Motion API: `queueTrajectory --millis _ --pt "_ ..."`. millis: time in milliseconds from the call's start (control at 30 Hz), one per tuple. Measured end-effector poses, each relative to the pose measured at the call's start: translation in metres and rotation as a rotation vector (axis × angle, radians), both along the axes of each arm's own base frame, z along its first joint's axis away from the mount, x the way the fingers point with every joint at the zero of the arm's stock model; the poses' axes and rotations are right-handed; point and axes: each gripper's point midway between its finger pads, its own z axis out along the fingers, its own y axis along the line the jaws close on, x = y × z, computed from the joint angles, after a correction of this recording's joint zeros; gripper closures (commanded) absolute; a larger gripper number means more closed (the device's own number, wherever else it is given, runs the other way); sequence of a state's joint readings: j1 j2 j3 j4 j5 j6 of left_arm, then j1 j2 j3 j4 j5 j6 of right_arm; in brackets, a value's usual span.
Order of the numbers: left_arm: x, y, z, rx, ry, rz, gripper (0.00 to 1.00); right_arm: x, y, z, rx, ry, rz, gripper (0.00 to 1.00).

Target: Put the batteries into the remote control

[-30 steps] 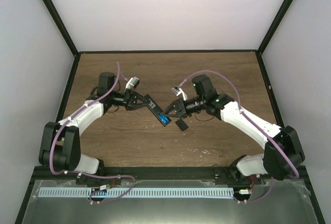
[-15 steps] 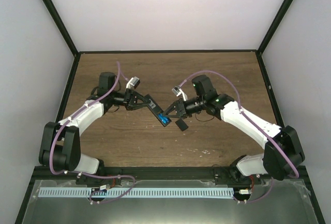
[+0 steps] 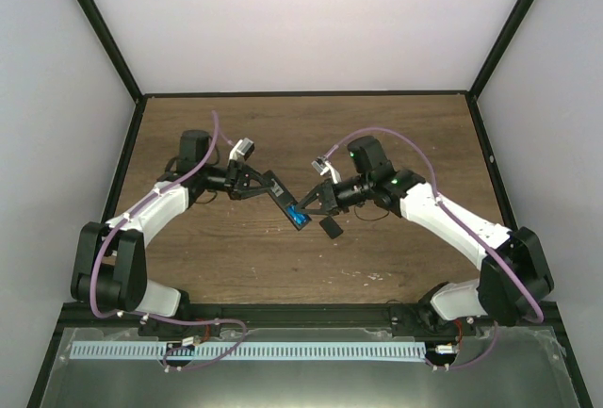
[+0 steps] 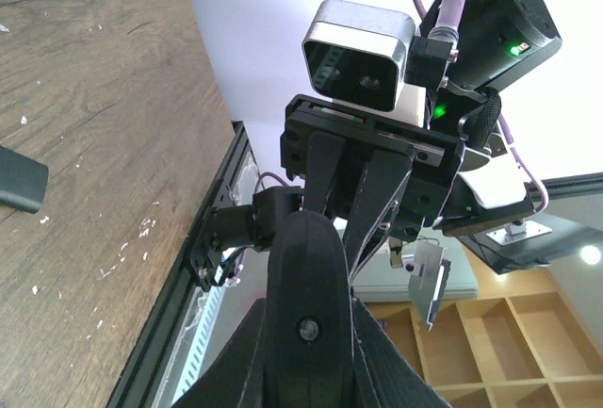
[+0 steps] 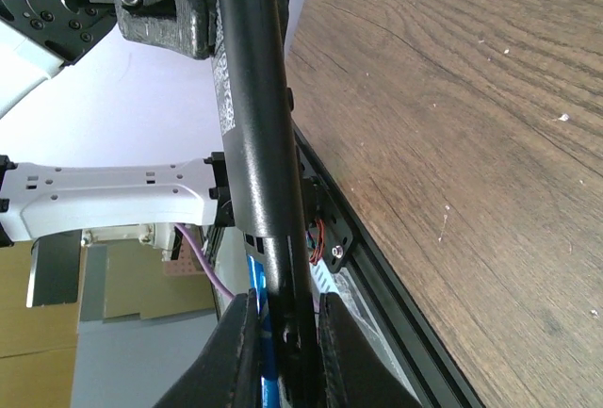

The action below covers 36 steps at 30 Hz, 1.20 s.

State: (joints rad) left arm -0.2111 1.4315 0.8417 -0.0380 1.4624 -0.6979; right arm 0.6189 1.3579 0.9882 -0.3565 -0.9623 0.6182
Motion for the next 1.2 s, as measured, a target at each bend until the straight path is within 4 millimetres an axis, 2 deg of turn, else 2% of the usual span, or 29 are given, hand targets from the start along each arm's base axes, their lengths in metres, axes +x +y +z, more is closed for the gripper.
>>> queueTrajectory --millis 767,1067,1200 --pt "0.012 0.000 0.011 -0.019 -0.052 0.024 1.00 0.006 0.012 0.005 0.025 -0.051 0.006 0.95" --pt "0.014 0.000 0.010 -0.014 -0.043 0.037 1.00 0.010 0.015 0.004 0.008 -0.070 -0.011 0.78" --pt "0.013 -0.002 0.009 -0.014 -0.040 0.033 1.00 0.009 0.017 0.004 0.005 -0.078 -0.012 0.76"
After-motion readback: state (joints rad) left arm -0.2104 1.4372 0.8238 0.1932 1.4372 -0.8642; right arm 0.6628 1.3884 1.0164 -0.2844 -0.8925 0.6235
